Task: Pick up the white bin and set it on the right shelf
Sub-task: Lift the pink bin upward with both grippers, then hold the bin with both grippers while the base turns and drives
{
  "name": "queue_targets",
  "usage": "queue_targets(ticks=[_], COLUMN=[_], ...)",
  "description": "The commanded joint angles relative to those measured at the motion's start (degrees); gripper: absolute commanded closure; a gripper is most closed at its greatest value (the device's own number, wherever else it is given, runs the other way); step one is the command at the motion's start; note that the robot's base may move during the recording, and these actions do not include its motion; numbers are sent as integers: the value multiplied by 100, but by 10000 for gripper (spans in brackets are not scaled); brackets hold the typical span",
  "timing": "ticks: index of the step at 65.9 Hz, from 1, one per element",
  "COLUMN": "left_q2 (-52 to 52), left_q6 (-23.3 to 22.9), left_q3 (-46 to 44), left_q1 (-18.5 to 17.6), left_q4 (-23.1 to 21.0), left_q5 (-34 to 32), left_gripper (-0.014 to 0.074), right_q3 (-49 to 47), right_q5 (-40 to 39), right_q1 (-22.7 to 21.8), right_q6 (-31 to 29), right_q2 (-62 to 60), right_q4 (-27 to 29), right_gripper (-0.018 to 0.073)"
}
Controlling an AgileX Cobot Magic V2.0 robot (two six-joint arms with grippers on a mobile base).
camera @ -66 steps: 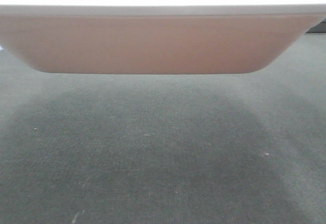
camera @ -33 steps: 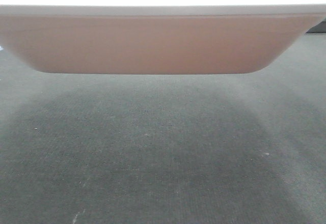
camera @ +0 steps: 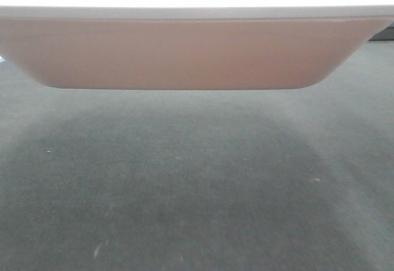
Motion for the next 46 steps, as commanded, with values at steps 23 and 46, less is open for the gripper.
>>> queue_targets(ticks=[23, 46], left_q2=[-121, -198], left_q6=[69, 69], left_q3=[-169, -169], left_q1=[-107, -107], left_q4=[-952, -952], left_q5=[842, 842], left_gripper=[377, 377], right_q3=[-172, -172], right_q5=[712, 650], right_q1=[74, 74], right_q6=[-24, -24], right_q2=[-112, -112], right_q4=[1046, 1046], right_gripper=[230, 230])
